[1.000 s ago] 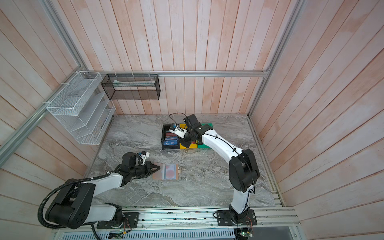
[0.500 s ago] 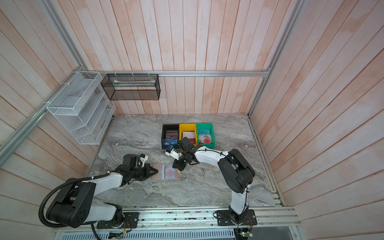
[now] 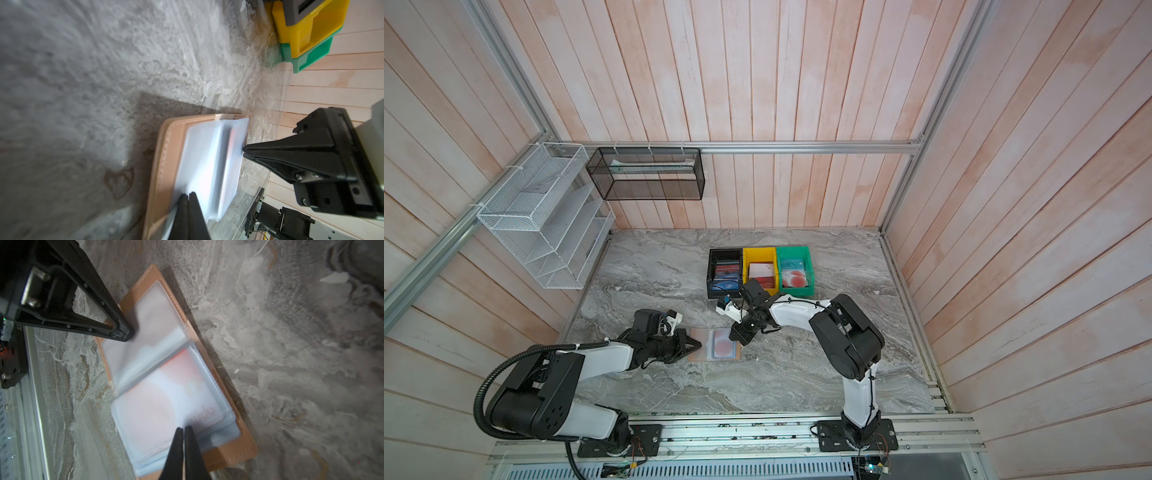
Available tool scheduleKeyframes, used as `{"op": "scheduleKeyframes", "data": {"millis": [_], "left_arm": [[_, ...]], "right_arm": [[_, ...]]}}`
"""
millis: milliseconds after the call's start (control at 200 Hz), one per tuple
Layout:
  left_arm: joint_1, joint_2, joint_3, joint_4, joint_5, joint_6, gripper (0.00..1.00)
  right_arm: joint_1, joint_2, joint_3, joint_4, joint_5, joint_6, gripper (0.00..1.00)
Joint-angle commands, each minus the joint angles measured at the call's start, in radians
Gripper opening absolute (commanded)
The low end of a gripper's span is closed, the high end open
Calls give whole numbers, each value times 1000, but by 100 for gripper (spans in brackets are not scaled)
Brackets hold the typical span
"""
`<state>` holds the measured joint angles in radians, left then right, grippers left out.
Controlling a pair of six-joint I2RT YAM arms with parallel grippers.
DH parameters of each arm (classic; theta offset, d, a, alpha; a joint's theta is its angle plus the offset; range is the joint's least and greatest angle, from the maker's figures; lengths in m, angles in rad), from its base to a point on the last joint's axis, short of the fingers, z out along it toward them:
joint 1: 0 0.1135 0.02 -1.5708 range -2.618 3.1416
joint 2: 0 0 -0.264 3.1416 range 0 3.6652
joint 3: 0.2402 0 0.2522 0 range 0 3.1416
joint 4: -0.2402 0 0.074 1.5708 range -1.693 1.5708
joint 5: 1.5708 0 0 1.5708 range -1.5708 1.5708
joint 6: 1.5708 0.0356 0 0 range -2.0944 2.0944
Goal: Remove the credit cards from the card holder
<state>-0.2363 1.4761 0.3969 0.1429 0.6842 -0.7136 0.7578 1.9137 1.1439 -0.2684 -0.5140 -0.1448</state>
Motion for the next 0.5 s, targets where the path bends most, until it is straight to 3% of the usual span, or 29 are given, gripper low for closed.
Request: {"op": "scheduleKeyframes", "data": {"millis": [0, 495], "left_arm": [[3, 59, 2, 13, -26, 17, 0], [3, 91, -1, 42, -15, 19, 0]], "right_arm": [[7, 2, -21, -22, 15, 10, 7], [12, 28, -18, -37, -8, 16, 6]]}}
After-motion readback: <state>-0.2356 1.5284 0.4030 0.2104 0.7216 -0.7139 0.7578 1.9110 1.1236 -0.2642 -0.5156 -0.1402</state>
